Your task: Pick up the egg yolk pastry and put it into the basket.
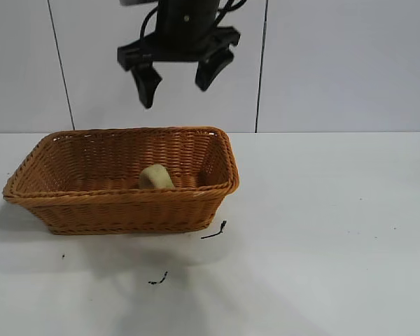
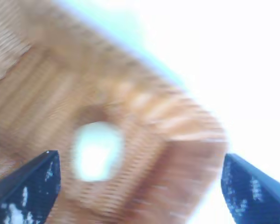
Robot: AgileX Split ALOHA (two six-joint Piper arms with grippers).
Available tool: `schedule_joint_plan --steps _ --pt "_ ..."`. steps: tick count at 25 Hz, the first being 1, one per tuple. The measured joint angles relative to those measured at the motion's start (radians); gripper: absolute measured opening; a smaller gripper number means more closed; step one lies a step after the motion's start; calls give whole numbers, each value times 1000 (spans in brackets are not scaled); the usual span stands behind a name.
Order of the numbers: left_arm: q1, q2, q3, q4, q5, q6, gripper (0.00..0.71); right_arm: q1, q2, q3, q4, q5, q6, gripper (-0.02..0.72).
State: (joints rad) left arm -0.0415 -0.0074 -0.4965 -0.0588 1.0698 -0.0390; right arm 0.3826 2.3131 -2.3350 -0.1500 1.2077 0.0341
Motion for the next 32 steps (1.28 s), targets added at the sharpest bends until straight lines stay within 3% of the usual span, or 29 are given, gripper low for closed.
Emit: schedule_joint_plan --steps 8,15,20,32 --pt "0 0 0 0 0 0 695 -260 0 -1 66 1 -34 654" --pt "0 0 0 0 0 0 695 -381 -33 45 150 1 -34 654" --pt "0 0 0 0 0 0 695 -384 -186 235 156 0 -53 654" --pt "0 0 0 0 0 0 695 -384 -718 951 168 1 -57 654"
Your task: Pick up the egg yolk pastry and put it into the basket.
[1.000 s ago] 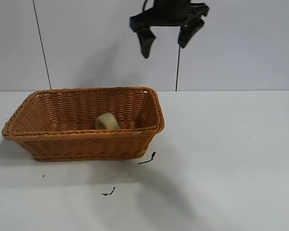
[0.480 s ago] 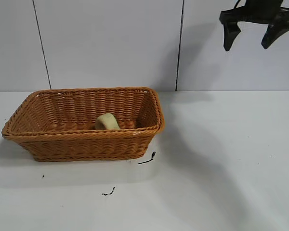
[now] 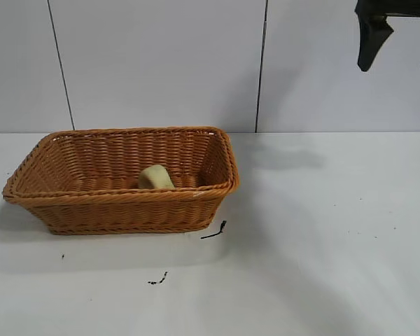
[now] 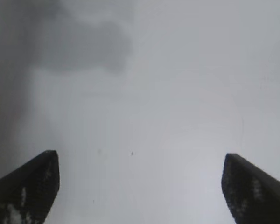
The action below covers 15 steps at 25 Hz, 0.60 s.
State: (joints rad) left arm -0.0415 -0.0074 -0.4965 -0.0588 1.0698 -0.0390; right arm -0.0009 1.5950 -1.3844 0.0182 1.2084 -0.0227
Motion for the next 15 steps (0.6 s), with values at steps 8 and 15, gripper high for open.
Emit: schedule_joint_plan --steps 8,15 --pt "0 0 0 0 0 0 695 0 -424 496 -7 2 14 646" --pt "0 0 0 0 0 0 695 0 -811 782 -10 -143 14 644"
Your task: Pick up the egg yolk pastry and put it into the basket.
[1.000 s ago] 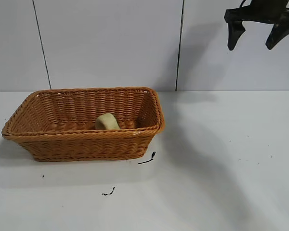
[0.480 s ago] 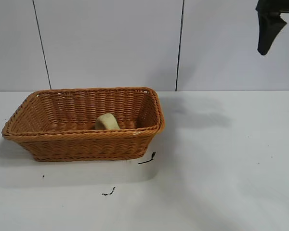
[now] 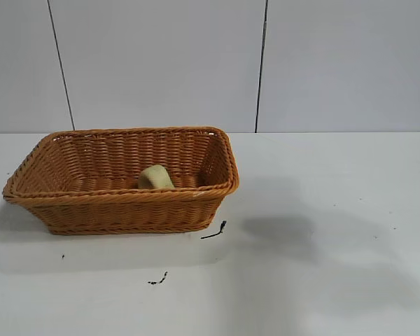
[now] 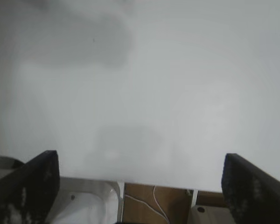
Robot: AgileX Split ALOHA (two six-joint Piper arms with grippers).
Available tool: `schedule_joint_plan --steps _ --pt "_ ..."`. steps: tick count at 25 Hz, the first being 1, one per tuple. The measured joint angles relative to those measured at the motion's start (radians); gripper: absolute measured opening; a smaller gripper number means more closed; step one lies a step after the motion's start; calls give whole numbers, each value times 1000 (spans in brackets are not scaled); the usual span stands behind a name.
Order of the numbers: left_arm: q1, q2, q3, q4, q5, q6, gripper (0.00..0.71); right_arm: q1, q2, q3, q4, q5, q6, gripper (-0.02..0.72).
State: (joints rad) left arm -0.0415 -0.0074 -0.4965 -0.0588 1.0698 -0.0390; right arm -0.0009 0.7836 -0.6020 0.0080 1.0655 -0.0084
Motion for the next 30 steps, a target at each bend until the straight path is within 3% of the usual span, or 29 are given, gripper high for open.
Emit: schedule_joint_plan --steps 4,16,30 --pt "0 0 0 0 0 0 695 1 -236 93 -8 -25 0 644" --pt "0 0 0 0 0 0 695 1 -746 100 -8 -42 0 644" --pt "0 0 0 0 0 0 695 1 -787 103 -8 -42 0 644"
